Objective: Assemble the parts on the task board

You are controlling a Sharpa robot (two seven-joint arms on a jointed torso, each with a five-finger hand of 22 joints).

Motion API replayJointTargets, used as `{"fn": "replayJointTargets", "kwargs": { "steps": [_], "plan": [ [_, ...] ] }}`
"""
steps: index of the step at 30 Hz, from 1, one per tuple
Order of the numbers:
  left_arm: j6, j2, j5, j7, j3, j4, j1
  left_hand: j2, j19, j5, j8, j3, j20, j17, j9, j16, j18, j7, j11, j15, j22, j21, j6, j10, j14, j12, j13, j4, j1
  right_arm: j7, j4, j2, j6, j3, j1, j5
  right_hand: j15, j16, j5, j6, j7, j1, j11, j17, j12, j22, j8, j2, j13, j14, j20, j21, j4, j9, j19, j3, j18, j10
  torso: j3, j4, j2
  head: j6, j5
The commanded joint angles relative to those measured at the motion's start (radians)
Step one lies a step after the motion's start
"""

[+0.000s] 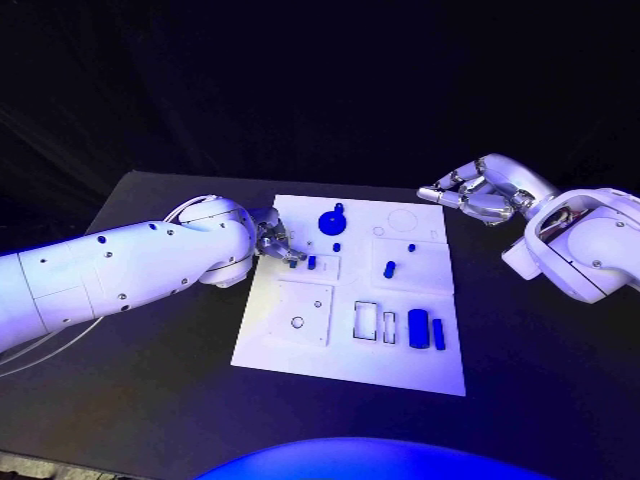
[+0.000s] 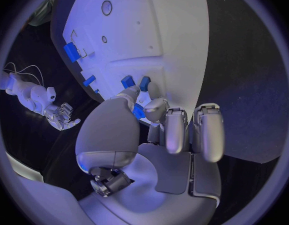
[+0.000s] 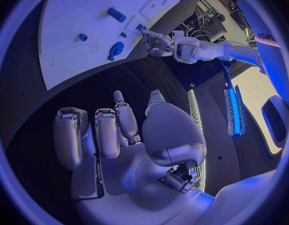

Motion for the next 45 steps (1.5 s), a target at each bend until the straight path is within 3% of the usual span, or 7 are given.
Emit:
{"fn": "replayJointTargets", "kwargs": {
  "steps": [1,13,18,26,29,33,45],
  "plan": [
    [-0.024,-0.001,0.007,0.002,0.003,0.004,0.001,0.0,0.036,0.002,-0.008,-0.014,-0.003,0.104,0.001,-0.001,-0.02,0.0,0.002,-0.007,0.121,0.003,0.008,0.004,0.062,0.004,-0.002,-0.001,-0.012,0.007,-0.001,0.001,-0.002,0.0,-0.001,-0.003,-0.006,-0.004,0.005,0.001,-0.007,0.005,-0.002,0.051,-0.004,0.182,0.004,0.007,0.033,0.056,-0.009,-0.005,0.0,0.002,0.026,-0.004,0.021,-0.002,-0.001,0.0002,0.0,0.002,-0.001],
    [-0.272,-0.007,0.105,0.124,0.009,-0.001,0.002,0.028,-0.025,0.001,-0.06,-0.143,0.022,0.1,-0.013,-0.006,0.007,0.048,0.044,0.025,0.003,-0.077,-0.091,-0.17,0.06,-0.238,-0.304,-0.001,-0.036,0.009,-0.005,0.003,-0.003,0.0,-0.003,-0.002,-0.006,-0.005,0.005,0.0,-0.007,0.005,-0.002,0.05,-0.005,0.181,0.004,0.009,0.033,0.056,-0.009,-0.007,0.0,0.001,0.025,-0.007,0.021,-0.002,-0.0005,0.0007,0.0,0.004,-0.005],
    [-0.344,-0.011,0.148,0.189,0.009,-0.004,0.003,0.038,-0.1,0.002,-0.108,-0.178,0.04,0.082,-0.05,-0.026,0.037,0.086,0.078,0.054,-0.137,-0.182,-0.162,-0.25,0.052,-0.296,-0.352,-0.003,-0.004,0.009,-0.006,0.002,-0.003,0.0,-0.004,-0.002,-0.006,-0.005,0.005,0.0,-0.007,0.005,-0.002,0.05,-0.005,0.181,0.004,0.009,0.033,0.056,-0.009,-0.007,0.0,0.001,0.025,-0.007,0.021,-0.002,0.0001,0.0004,0.0,0.008,-0.007],
    [-0.366,-0.002,0.185,0.44,0.008,0.0,0.002,0.048,-0.394,0.013,-0.205,-0.056,0.085,-0.317,-0.17,-0.465,0.127,0.157,0.144,0.111,-0.613,-0.598,-0.238,-0.442,-0.175,-0.461,-0.469,-0.082,0.352,0.01,-0.007,0.001,-0.007,0.0,-0.004,-0.001,-0.006,-0.009,0.005,0.0,-0.007,0.005,-0.002,0.044,-0.011,0.177,0.004,0.009,0.028,0.055,-0.009,-0.014,0.0,0.001,0.021,-0.008,0.023,-0.006,-0.0003,-0.0008,0.0,0.015,-0.013],
    [-0.357,0.011,0.105,0.543,0.005,0.001,0.0,0.02,-0.405,0.011,-0.246,0.023,0.098,-0.375,-0.229,-0.516,0.129,0.167,0.153,0.123,-0.629,-0.627,-0.219,-0.449,-0.223,-0.525,-0.531,-0.119,0.45,0.014,-0.007,0.002,-0.009,0.0,-0.005,0.002,-0.006,-0.03,0.008,-0.001,-0.007,0.009,-0.002,0.018,-0.065,0.164,0.004,0.014,-0.017,0.048,-0.009,-0.038,-0.001,0.001,0.007,-0.012,0.028,-0.043,-0.0002,0.0001,0.001,0.025,-0.023],
    [-0.32,0.034,-0.072,0.574,0.003,0.0,-0.005,-0.04,-0.398,0.012,-0.298,0.072,0.099,-0.452,-0.308,-0.563,0.132,0.151,0.147,0.122,-0.637,-0.64,-0.174,-0.431,-0.248,-0.587,-0.603,-0.117,0.455,0.019,-0.009,0.004,-0.012,0.0,-0.008,0.006,-0.008,-0.109,0.017,-0.001,-0.008,0.031,-0.003,-0.072,-0.164,0.109,0.006,0.024,-0.102,0.022,-0.01,-0.136,-0.003,0.002,-0.045,-0.027,0.05,-0.101,-0.0004,-0.0011,0.001,0.032,-0.027],
    [-0.187,0.086,-0.355,0.524,0.001,-0.024,-0.016,-0.092,-0.308,-0.001,-0.354,0.03,0.105,-0.441,-0.4,-0.459,0.114,0.136,0.16,0.125,-0.563,-0.576,-0.115,-0.451,-0.17,-0.654,-0.69,-0.082,0.387,0.029,-0.01,0.008,-0.021,0.0,-0.017,0.015,-0.011,-0.199,0.057,0.0,-0.01,0.07,-0.005,-0.161,-0.253,0.054,0.011,0.037,-0.183,0.004,-0.013,-0.237,-0.002,0.002,-0.086,-0.045,0.068,-0.145,0.0002,-0.0016,0.003,0.037,-0.034]
  ]
}}
